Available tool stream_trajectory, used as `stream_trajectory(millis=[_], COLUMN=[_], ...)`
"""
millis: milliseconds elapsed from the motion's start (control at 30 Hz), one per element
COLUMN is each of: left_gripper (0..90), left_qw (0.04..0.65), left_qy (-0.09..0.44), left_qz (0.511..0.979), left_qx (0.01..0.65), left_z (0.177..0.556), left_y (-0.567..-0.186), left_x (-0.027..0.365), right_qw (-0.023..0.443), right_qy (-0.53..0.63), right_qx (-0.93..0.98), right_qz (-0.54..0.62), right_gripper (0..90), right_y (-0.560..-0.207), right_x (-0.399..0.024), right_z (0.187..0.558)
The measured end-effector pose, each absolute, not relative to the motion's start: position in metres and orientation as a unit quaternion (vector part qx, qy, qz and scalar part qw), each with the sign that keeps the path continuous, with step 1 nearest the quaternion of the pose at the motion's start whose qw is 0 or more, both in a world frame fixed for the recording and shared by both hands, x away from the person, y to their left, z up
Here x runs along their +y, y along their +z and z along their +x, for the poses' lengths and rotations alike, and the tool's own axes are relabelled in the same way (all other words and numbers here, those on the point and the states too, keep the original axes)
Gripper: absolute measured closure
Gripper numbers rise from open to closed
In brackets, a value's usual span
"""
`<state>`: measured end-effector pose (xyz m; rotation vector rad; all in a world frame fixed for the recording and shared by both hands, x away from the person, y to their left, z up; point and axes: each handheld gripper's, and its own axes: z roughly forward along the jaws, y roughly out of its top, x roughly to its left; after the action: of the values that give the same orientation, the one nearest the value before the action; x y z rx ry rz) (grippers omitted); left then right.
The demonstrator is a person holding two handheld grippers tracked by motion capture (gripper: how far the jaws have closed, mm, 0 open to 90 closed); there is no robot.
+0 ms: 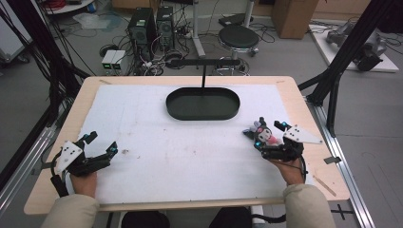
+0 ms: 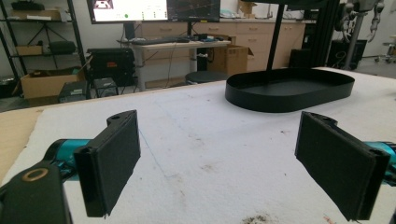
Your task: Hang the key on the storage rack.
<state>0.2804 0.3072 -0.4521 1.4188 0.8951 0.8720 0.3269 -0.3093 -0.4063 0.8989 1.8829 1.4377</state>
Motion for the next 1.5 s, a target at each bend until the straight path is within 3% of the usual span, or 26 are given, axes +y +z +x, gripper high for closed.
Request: stream_trajectory(millis=[467, 1500], left_gripper=[14.5, 14.4], left_qw=[0.586, 0.586], left_qy=[0.373, 0.373], left_qz=[0.609, 0.611], left_qx=[0.383, 0.381], left_z=[0.281, 0.280], left_y=[-0.452, -0.452], left_x=[0.307, 0.307], right_qw=[0.243, 0.129], right_qy=[0.390, 0.196], right_qx=[0.810, 0.894], right_qz=[0.364, 0.381], right_gripper=[0.6, 0.7], right_y=[-0.381, -0.406], right_x=[-0.312, -0.329], right_z=[0.358, 0.385])
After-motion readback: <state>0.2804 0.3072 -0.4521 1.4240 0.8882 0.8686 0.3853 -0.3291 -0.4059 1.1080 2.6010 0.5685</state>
